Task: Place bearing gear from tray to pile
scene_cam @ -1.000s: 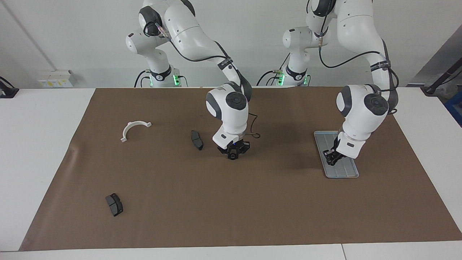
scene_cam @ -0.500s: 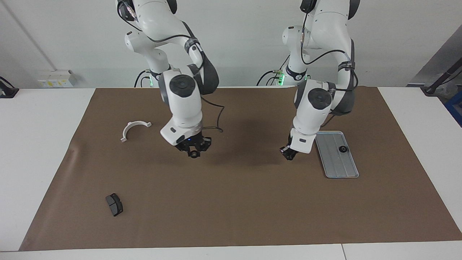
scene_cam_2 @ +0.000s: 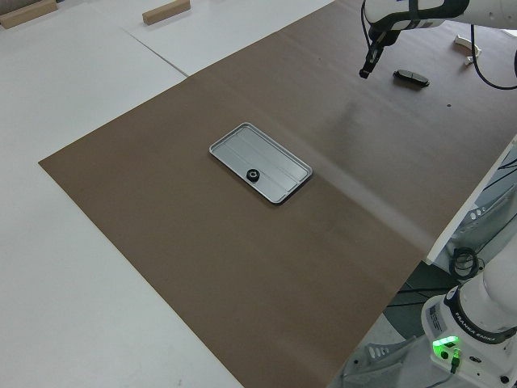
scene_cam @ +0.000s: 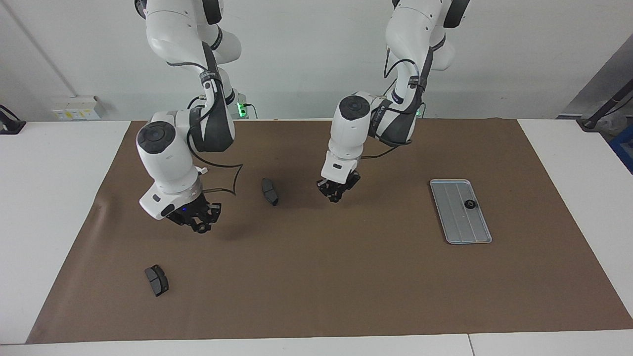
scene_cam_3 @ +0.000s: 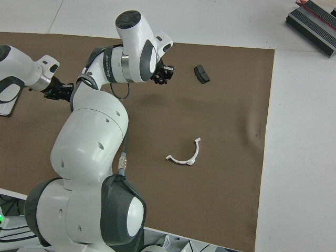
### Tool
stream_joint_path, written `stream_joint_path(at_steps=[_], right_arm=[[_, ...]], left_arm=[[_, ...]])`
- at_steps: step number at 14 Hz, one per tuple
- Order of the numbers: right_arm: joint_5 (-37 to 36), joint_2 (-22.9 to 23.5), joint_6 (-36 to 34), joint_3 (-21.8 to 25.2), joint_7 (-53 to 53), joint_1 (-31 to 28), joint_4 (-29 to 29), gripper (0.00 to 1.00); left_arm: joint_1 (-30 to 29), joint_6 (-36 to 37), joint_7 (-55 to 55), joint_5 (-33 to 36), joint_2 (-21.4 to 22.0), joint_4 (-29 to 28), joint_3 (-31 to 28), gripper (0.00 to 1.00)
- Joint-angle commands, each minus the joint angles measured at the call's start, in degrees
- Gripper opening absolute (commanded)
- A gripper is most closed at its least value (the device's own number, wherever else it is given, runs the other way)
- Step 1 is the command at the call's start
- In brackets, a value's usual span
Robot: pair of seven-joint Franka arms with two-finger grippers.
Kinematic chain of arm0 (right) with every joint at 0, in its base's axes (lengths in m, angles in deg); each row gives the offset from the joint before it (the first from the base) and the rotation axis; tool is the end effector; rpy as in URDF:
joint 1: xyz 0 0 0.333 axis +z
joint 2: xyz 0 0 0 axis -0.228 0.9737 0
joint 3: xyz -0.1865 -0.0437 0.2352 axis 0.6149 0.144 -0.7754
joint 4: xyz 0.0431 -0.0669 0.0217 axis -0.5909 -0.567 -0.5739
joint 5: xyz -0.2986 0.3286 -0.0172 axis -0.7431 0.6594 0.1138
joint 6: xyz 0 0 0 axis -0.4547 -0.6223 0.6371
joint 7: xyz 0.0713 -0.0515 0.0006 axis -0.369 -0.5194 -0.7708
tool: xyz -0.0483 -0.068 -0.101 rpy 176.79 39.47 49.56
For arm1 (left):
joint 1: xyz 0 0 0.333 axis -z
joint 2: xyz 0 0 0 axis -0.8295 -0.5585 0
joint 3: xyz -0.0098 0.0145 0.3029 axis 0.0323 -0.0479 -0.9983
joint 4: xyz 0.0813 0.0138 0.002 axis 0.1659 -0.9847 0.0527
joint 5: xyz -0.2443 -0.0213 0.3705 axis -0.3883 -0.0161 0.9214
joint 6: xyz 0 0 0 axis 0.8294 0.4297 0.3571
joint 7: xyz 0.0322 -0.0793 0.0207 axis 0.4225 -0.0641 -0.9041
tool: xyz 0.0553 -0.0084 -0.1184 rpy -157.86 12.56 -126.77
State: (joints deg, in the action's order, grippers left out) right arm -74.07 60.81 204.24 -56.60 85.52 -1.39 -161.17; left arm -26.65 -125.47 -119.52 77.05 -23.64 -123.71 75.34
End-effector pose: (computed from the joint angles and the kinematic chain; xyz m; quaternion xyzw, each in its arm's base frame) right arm 0.7038 0.0454 0.3183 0.9985 0.0382 0.0343 0.0189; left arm 0.5480 -0.4354 0.3078 0.9879 0.1374 0.0400 0.0598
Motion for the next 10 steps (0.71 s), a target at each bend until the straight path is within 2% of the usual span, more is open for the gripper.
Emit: stream_joint_path(at_steps=[1,5,6,7,8,9,10], right_arm=[[-0.1,-0.4,4.8,-1.1,-5.4,-4.2,-5.0,0.0],[0.7,2.5,11.9,-1.1,-6.9,-5.9,-8.3,0.0],[1.5,3.8,13.7,-1.1,-6.8,-6.3,-8.1,0.0],[2.6,4.7,15.1,-1.1,-6.7,-6.3,-8.2,0.0],[2.7,4.7,14.8,-1.1,-6.8,-6.3,-8.2,0.0],[2.7,4.6,14.3,-1.1,-7.0,-6.3,-8.2,0.0],[2.7,4.6,14.3,-1.1,-7.0,-6.5,-8.3,0.0]], left_arm=[[2.2,-4.1,-0.1,-0.7,-2.7,2.3,-1.1,0.0],[4.1,-11.0,0.1,-0.2,-5.6,3.3,-1.1,0.0],[4.3,-13.4,0.1,-0.2,-5.8,3.2,-1.0,0.07],[4.3,-15.4,0.1,-0.5,-6.1,3.3,-1.0,0.36],[4.3,-17.6,0.0,-0.7,-6.4,3.3,-1.0,0.74],[4.3,-19.4,0.1,-0.7,-6.6,3.2,-1.0,1.0],[4.3,-19.7,0.2,-0.7,-6.7,3.2,-1.0,1.0]])
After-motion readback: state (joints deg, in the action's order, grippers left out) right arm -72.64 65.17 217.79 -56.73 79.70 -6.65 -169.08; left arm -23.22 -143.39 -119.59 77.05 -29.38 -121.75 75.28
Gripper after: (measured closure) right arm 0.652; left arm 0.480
